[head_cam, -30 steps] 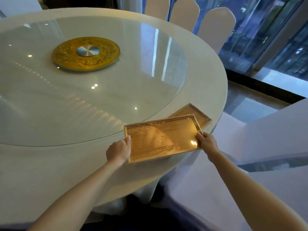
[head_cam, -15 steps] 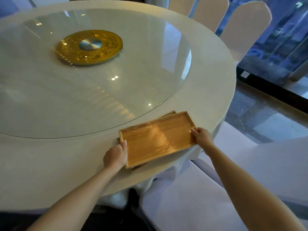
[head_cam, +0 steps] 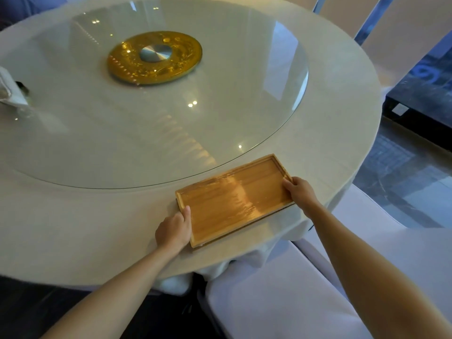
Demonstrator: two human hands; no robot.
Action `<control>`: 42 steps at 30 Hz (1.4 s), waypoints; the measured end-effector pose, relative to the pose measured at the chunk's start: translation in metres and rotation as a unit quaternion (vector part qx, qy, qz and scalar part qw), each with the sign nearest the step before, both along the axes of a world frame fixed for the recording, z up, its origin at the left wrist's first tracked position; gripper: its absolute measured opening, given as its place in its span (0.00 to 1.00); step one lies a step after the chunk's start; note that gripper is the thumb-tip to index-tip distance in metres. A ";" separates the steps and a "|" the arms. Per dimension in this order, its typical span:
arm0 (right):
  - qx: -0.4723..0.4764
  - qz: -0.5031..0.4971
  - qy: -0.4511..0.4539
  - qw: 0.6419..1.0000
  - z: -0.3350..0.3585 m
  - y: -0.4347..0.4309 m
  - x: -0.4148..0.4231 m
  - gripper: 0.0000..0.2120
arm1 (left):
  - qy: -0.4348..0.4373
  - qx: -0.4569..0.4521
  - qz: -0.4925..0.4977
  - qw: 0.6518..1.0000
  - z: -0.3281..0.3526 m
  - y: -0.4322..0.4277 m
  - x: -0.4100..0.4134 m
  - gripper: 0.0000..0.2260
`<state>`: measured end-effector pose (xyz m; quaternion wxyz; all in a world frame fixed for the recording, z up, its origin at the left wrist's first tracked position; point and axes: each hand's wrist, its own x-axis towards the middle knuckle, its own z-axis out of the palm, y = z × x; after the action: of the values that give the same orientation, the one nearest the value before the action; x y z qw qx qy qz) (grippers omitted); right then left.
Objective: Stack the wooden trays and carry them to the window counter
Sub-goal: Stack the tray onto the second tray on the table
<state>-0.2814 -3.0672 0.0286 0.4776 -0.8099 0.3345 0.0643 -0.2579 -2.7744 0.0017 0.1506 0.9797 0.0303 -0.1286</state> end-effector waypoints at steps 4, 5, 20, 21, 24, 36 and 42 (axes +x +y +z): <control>-0.006 0.007 0.009 1.000 -0.002 -0.002 0.001 0.11 | 0.034 -0.016 0.003 0.999 0.001 0.003 0.002 0.30; 0.004 0.004 0.013 1.000 -0.002 -0.003 0.002 0.12 | 0.049 -0.029 0.012 0.998 0.002 0.005 0.003 0.30; 0.057 -0.005 0.041 0.998 0.003 0.007 0.002 0.24 | 0.143 -0.261 0.184 0.937 0.005 -0.002 0.003 0.24; 0.058 -0.010 0.042 0.997 0.004 0.008 0.003 0.24 | 0.140 -0.259 0.182 0.938 0.006 -0.002 0.002 0.24; 0.069 -0.031 0.048 0.996 0.007 0.010 0.004 0.25 | 0.140 -0.279 0.186 0.932 0.006 -0.003 0.002 0.24; 0.122 -0.121 0.029 0.985 0.007 0.018 -0.017 0.23 | 0.142 -0.327 0.170 0.919 0.008 0.007 0.003 0.24; 0.151 -0.202 0.004 0.968 0.019 0.029 -0.038 0.23 | 0.144 -0.338 0.125 0.921 0.026 0.004 0.027 0.25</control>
<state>-0.3194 -3.0386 0.0473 0.5964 -0.6433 0.4797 0.0194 -0.2313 -2.7704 0.0282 0.4817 0.8295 0.1288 -0.2515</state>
